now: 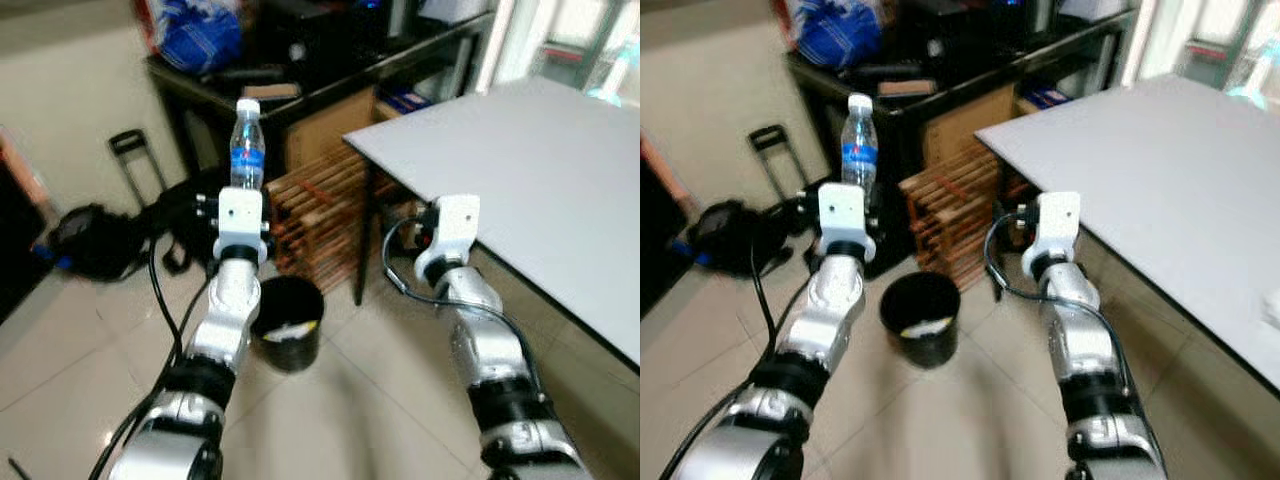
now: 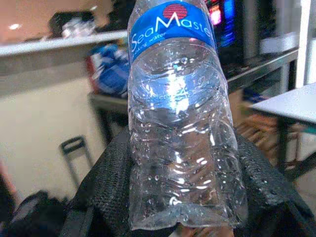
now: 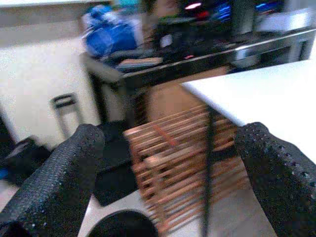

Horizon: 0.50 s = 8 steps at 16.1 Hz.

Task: Picking trash to rubbish bin

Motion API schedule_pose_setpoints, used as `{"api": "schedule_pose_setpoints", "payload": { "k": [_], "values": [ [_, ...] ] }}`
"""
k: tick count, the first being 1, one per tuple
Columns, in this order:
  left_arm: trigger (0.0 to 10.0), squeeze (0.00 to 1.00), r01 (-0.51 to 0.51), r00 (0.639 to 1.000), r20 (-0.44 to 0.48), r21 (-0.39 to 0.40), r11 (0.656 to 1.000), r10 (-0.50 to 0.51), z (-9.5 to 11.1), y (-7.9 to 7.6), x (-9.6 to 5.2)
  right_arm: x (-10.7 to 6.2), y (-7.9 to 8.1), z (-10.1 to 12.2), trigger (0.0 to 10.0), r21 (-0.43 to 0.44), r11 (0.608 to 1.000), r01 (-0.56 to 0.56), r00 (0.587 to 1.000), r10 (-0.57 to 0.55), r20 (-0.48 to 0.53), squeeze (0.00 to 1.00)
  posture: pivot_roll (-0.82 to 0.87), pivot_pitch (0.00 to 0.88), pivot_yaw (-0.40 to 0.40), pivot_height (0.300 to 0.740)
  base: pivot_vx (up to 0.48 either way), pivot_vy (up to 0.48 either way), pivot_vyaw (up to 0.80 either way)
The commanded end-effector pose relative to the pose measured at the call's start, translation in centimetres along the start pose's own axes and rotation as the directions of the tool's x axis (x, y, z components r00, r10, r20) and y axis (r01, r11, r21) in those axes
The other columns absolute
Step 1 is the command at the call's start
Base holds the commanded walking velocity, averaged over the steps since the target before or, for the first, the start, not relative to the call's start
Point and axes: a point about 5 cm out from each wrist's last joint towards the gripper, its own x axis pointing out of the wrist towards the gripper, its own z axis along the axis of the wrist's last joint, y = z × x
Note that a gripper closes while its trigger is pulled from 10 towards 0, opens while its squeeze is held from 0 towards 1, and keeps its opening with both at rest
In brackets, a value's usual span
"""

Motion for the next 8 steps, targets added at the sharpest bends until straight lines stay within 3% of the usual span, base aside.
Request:
{"api": "schedule_pose_setpoints", "payload": {
  "k": [1, 2, 8],
  "values": [
    [10.0, 0.00, -0.013, 1.000, -0.004, 0.003, 1.000, 0.013, 0.00, 0.65, 0.14, 0.24, 0.95, 0.40, 10.0, -0.002, 0.999, -0.035, 0.999, 0.035, 0.015, 0.00, -0.06, 0.043, 0.060, 0.740, 0.337, 0.000, 0.77],
    [10.0, 0.00, -0.013, 1.000, -0.005, 0.003, 1.000, 0.013, -0.01, 0.63, 0.12, 0.24, 0.95, 0.38, 10.0, 0.005, 0.999, -0.032, 0.999, 0.032, 0.016, 0.00, -0.06, 0.042, 0.058, 0.740, 0.334, 0.000, 0.67],
    [10.0, 0.00, -0.016, 1.000, -0.007, 0.003, 1.000, 0.016, -0.06, 0.67, 0.09, 0.25, 0.75, 0.35, 10.0, 0.017, 1.000, -0.025, 1.000, 0.025, 0.011, 0.00, -0.06, 0.045, 0.057, 0.740, 0.329, 0.000, 0.00]
  ]
}}
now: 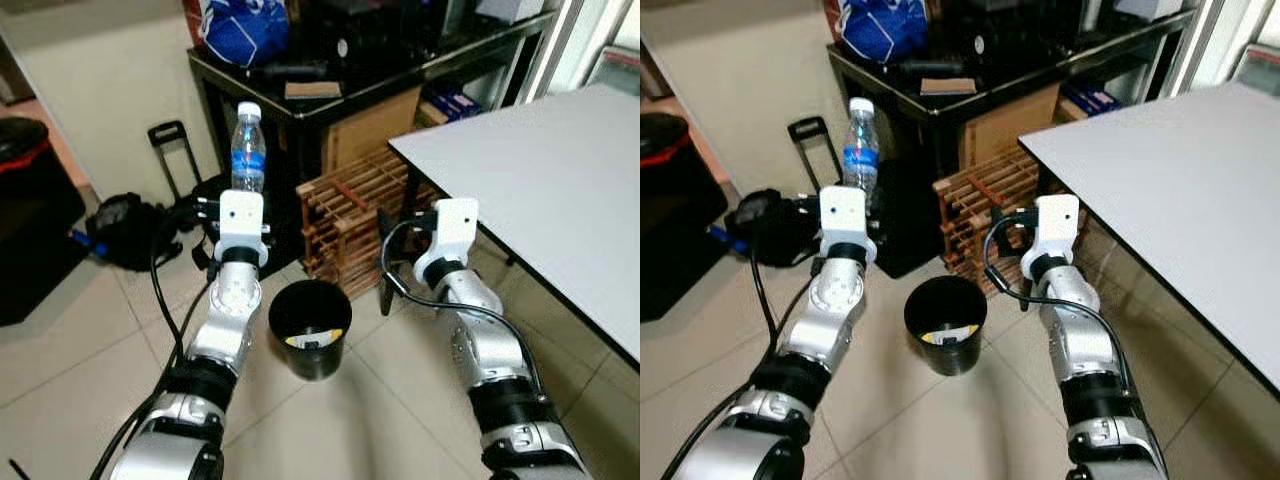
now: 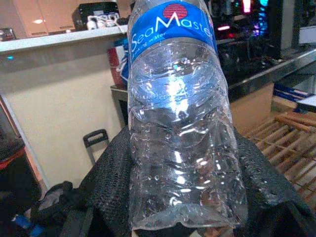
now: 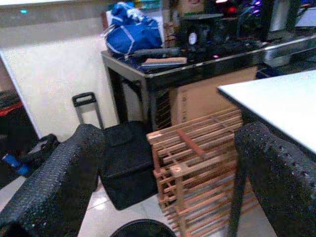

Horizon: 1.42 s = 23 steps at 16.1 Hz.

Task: Picking trash to rubbish bin

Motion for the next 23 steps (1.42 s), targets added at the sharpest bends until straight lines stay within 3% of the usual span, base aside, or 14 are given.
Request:
{"api": "schedule_pose_setpoints", "payload": {
  "k": [1, 16, 20, 23],
  "values": [
    [10.0, 0.00, -0.023, 1.000, -0.002, 0.011, 1.000, 0.023, -0.06, 1.11, 0.16, 0.34, 1.09, 0.37, 10.0, 0.021, 0.999, -0.030, 0.999, 0.030, 0.013, 0.00, -0.06, 0.045, 0.057, 0.740, 0.326, 0.000, 0.00],
    [10.0, 0.00, -0.021, 1.000, -0.004, 0.009, 1.000, 0.021, -0.05, 1.05, 0.22, 0.42, 1.16, 0.17, 10.0, 0.037, 0.999, -0.033, 0.999, 0.033, 0.003, 0.00, -0.06, 0.033, 0.060, 0.740, 0.329, 0.000, -0.08],
    [10.0, 0.00, -0.018, 1.000, -0.003, 0.008, 1.000, 0.018, -0.02, 1.00, 0.23, 0.48, 1.21, 0.16, 10.0, 0.032, 0.999, -0.032, 1.000, 0.032, 0.001, 0.00, -0.06, 0.028, 0.059, 0.740, 0.327, 0.000, -0.75],
    [10.0, 0.00, -0.016, 1.000, -0.003, 0.008, 1.000, 0.016, -0.02, 0.94, 0.20, 0.47, 1.22, 0.18, 10.0, 0.027, 0.999, -0.030, 1.000, 0.030, 0.002, 0.00, -0.06, 0.026, 0.060, 0.740, 0.331, 0.000, 0.00]
  ]
}}
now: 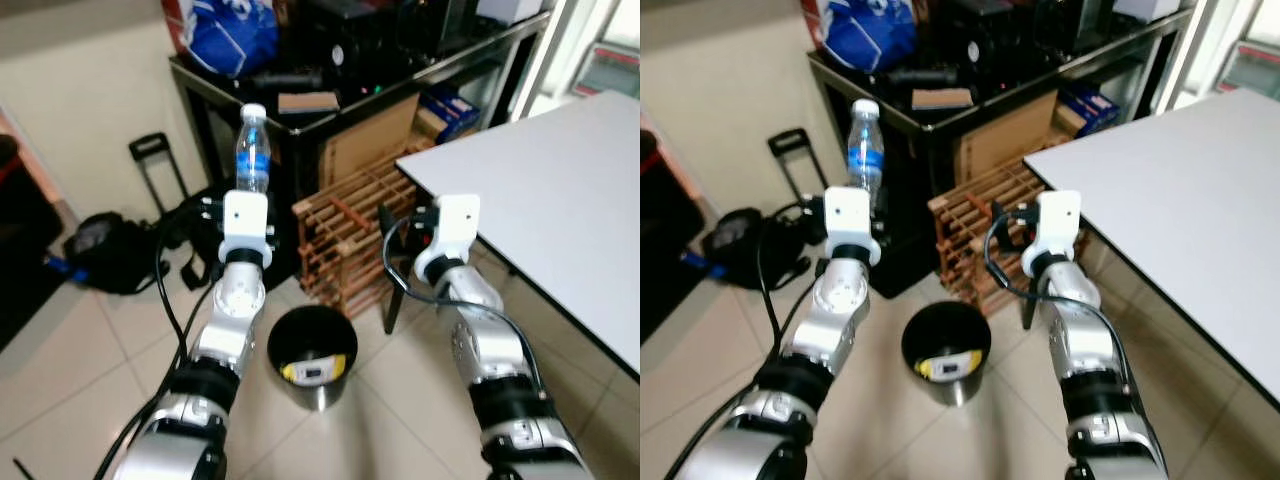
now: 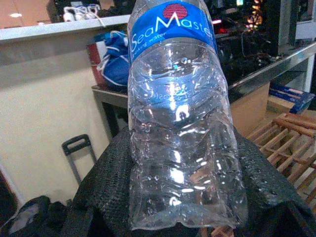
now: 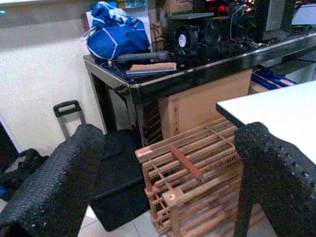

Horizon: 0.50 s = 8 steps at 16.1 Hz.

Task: Picking trash to rubbish bin

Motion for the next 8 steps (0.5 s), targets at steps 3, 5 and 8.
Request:
{"api": "schedule_pose_setpoints", "payload": {
  "k": [3, 5, 8],
  "values": [
    [10.0, 0.00, -0.027, 1.000, 0.004, 0.009, 1.000, 0.027, 0.04, 1.24, 0.21, 0.11, 1.21, -0.31, 10.0, 0.012, 0.999, -0.030, 1.000, 0.030, -0.008, 0.00, -0.06, 0.031, 0.059, 0.740, 0.328, 0.000, 0.00],
    [10.0, 0.00, -0.027, 1.000, 0.003, 0.011, 1.000, 0.027, 0.01, 1.19, 0.17, 0.04, 1.18, -0.37, 10.0, 0.011, 0.999, -0.031, 0.999, 0.031, -0.010, 0.00, -0.06, 0.036, 0.058, 0.740, 0.328, 0.000, 0.00],
    [10.0, 0.00, -0.029, 1.000, 0.000, 0.012, 1.000, 0.029, -0.04, 1.28, 0.15, 0.05, 1.15, -0.34, 10.0, 0.010, 0.999, -0.031, 0.999, 0.031, -0.011, 0.00, -0.06, 0.041, 0.057, 0.740, 0.326, 0.000, 0.00]
  ]
}}
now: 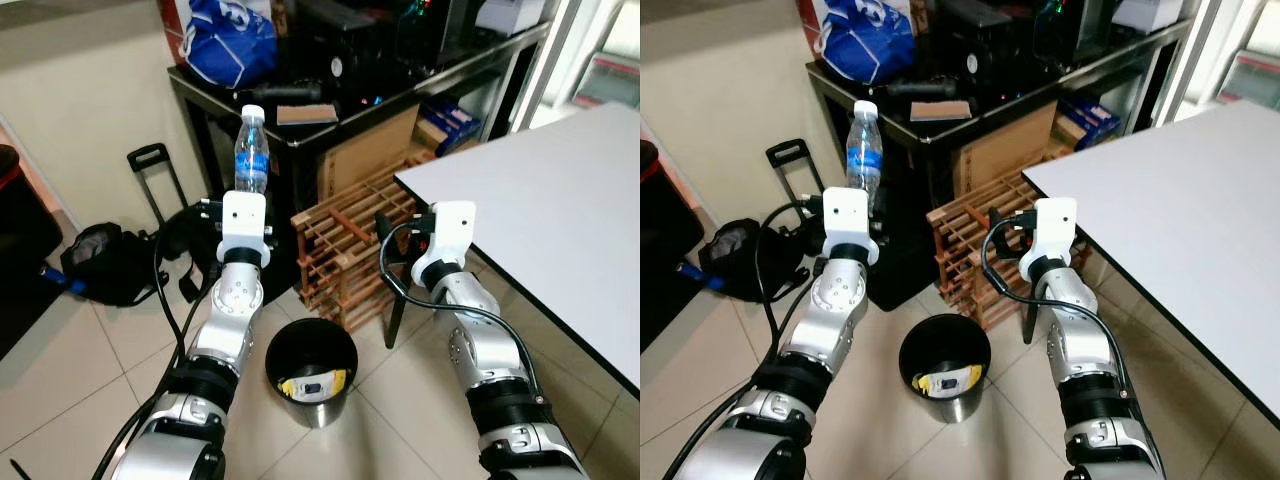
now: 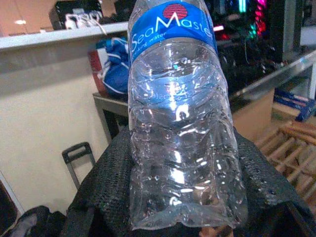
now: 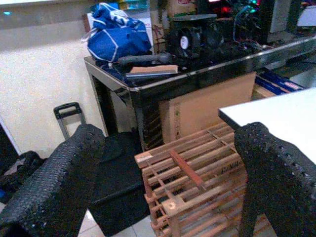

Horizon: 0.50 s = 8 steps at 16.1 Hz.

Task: Picking trash to rubbish bin

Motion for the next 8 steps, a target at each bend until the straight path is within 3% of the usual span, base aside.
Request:
{"api": "schedule_pose_setpoints", "payload": {
  "k": [1, 8],
  "values": [
    [10.0, 0.00, -0.026, 1.000, 0.001, 0.011, 1.000, 0.026, -0.01, 1.12, 0.17, 0.36, 0.93, 0.36, 10.0, 0.007, 1.000, -0.028, 1.000, 0.028, 0.010, 0.00, -0.06, 0.041, 0.057, 0.740, 0.330, 0.000, 0.00],
    [10.0, 0.00, -0.028, 1.000, 0.001, 0.011, 1.000, 0.028, 0.00, 1.16, 0.20, 0.39, 0.92, 0.36, 10.0, 0.005, 1.000, -0.028, 1.000, 0.028, 0.009, 0.00, -0.06, 0.044, 0.058, 0.740, 0.327, 0.000, 0.00]
  ]
}}
